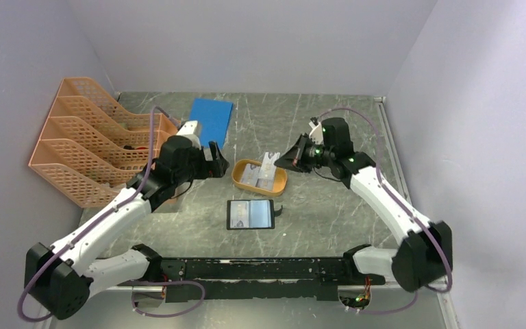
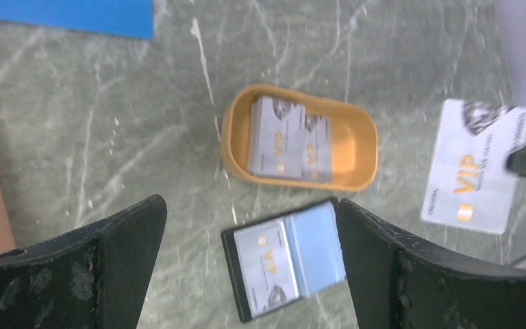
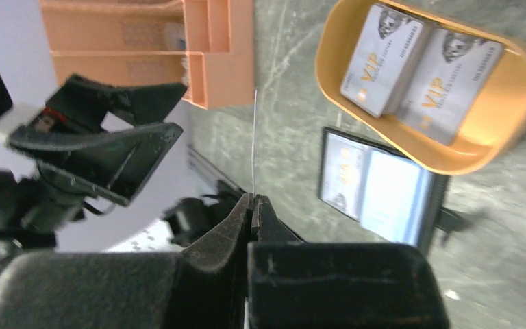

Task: Put the credit cards into the card holder
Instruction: Pick up the credit card from the storage box, then adjust the card holder at the center of the board.

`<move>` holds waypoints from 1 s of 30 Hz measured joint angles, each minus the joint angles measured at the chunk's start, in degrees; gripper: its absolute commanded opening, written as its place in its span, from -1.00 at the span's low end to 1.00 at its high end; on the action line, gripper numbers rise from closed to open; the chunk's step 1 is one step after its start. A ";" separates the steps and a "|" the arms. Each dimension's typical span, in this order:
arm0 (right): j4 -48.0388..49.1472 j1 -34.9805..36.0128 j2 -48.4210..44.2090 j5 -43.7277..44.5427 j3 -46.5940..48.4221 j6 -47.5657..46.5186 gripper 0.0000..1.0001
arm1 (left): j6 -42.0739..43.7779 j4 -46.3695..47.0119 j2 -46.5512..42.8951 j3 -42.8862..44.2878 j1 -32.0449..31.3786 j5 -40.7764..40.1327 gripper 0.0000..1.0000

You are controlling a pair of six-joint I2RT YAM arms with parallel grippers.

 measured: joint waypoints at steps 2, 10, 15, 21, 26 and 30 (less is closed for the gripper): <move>-2.91 0.68 -4.96 2.45 -1.51 -6.29 -1.00 | 0.26 0.09 -2.62 -2.84 -0.81 2.21 0.96; -8.07 1.51 -19.28 10.05 -17.70 -16.41 -1.00 | -0.90 -0.39 -2.95 -8.92 -21.73 0.76 0.96; -7.15 1.51 -20.17 11.65 -24.04 -16.92 -1.00 | -0.90 -0.15 5.05 -6.71 -26.67 -2.25 0.96; -5.03 1.62 -20.50 12.33 -26.05 -18.36 -1.00 | -1.55 0.50 7.69 -6.12 -27.36 -5.92 0.96; -4.39 2.01 -22.53 12.92 -26.03 -20.28 -1.00 | -2.71 2.99 6.49 -6.54 -27.36 -9.64 0.96; -4.42 2.47 -24.33 13.51 -26.01 -20.83 -1.00 | -3.23 6.34 5.18 -7.67 -26.95 -9.92 0.94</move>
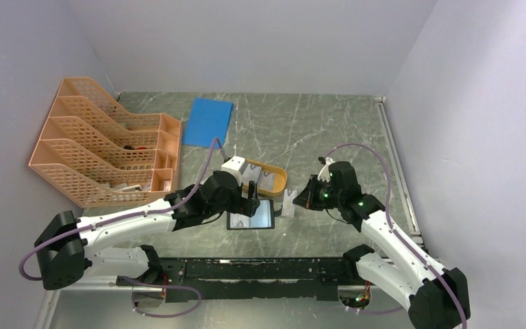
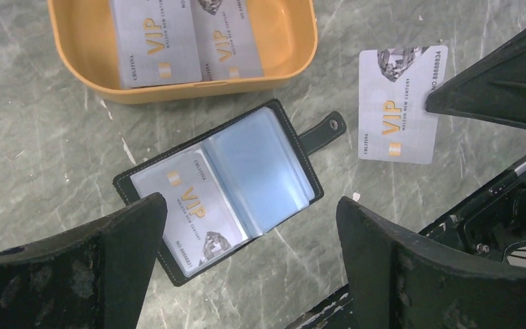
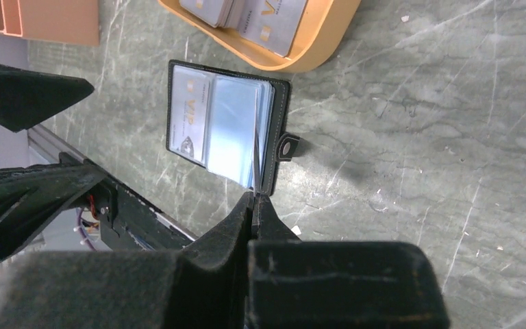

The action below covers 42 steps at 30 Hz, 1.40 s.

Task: Put the credit cards into the card holder
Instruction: Adjust the card holder at the center of the board.

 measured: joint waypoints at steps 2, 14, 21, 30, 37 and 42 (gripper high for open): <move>-0.31 0.04 -0.70 0.55 0.26 -0.09 -1.00 | 0.63 0.39 0.90 0.50 0.24 1.31 0.86; -2.47 0.11 -2.51 3.69 2.69 -1.11 -1.00 | 4.52 0.17 8.68 3.85 0.37 6.95 0.59; -2.93 0.11 -2.99 4.37 2.69 -1.11 -1.00 | 4.72 0.11 13.64 3.87 0.20 6.71 0.42; -3.06 0.11 -3.39 4.02 2.69 -0.76 -1.00 | 4.72 0.13 20.85 5.38 -2.10 6.49 0.31; -2.99 0.11 -3.37 3.28 2.69 -0.44 -1.00 | 4.74 -0.04 25.99 7.93 -3.06 4.52 0.12; -3.02 0.11 -3.37 3.19 2.69 -0.44 -1.00 | 4.74 -0.09 26.99 7.93 -3.10 3.21 -0.09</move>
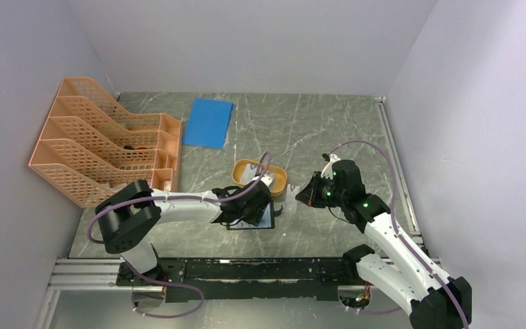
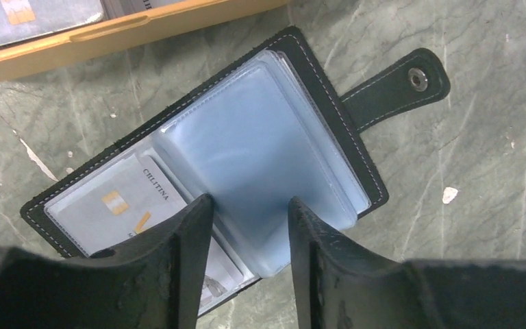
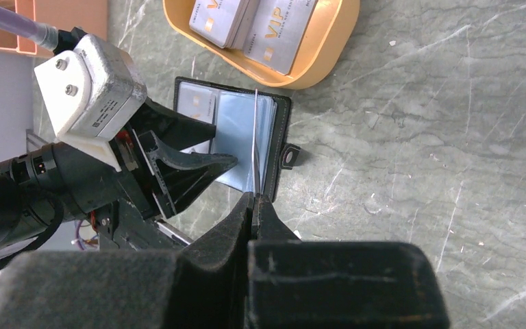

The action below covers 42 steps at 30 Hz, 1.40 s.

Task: Put the credit cards into the card holder
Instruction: Adjust the card holder at the center of the board.

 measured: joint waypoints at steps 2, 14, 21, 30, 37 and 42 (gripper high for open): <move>0.00 0.00 0.00 0.00 0.00 0.00 -1.00 | 0.00 0.00 0.07 0.00 -0.09 -0.55 -0.21; 1.03 0.09 0.20 -1.90 -0.44 0.07 -1.00 | -0.22 -0.13 0.11 -0.04 -0.33 -3.91 -0.79; 3.08 1.64 3.56 -6.08 -0.96 0.94 -1.00 | -0.44 -0.11 0.00 -0.11 -0.33 -4.15 -0.87; 7.52 3.85 12.94 -14.84 -2.60 5.18 -1.00 | -1.20 0.31 -0.39 -0.66 -0.33 -4.31 -0.90; 9.35 4.98 18.03 -19.52 -2.71 7.37 -1.00 | -1.81 0.63 -0.72 -1.07 -0.33 -4.35 -0.90; 10.91 5.40 20.24 -20.90 -3.50 8.07 -1.00 | -2.12 0.70 -0.76 -1.14 -0.33 -4.35 -0.90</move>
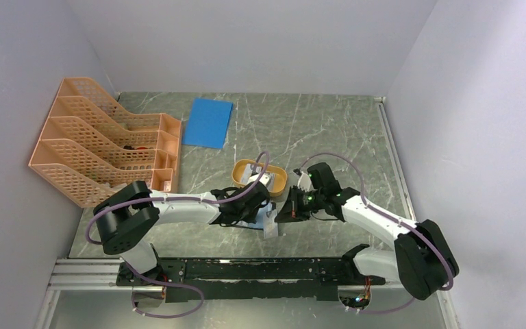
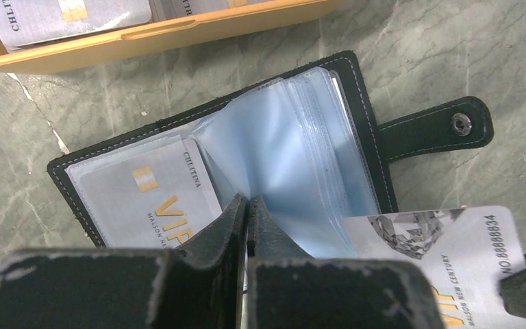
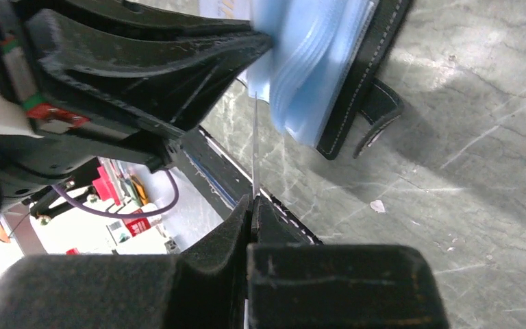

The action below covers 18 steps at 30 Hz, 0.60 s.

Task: Put the credit cards into the card holder
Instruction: Adjust the card holder at the center of the board.

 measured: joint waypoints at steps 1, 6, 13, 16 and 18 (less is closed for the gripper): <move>0.22 0.04 0.48 -0.11 -0.33 0.13 -1.00 | -0.07 0.00 0.00 -0.02 0.00 0.00 -0.90; 0.79 0.13 2.08 -0.13 -1.88 0.44 -1.00 | -0.26 0.15 -0.02 -0.13 0.00 0.00 -0.90; 2.49 0.20 2.84 -0.24 -2.38 1.18 -1.00 | -0.35 0.46 -0.28 -0.46 0.00 0.00 -0.90; 2.64 0.20 2.56 0.13 -2.36 1.40 -1.00 | -0.63 0.50 -0.37 -0.61 0.00 0.00 -0.90; 1.95 0.22 1.66 1.07 -2.21 1.40 -1.00 | -0.72 0.52 -0.46 -0.70 0.00 0.00 -0.90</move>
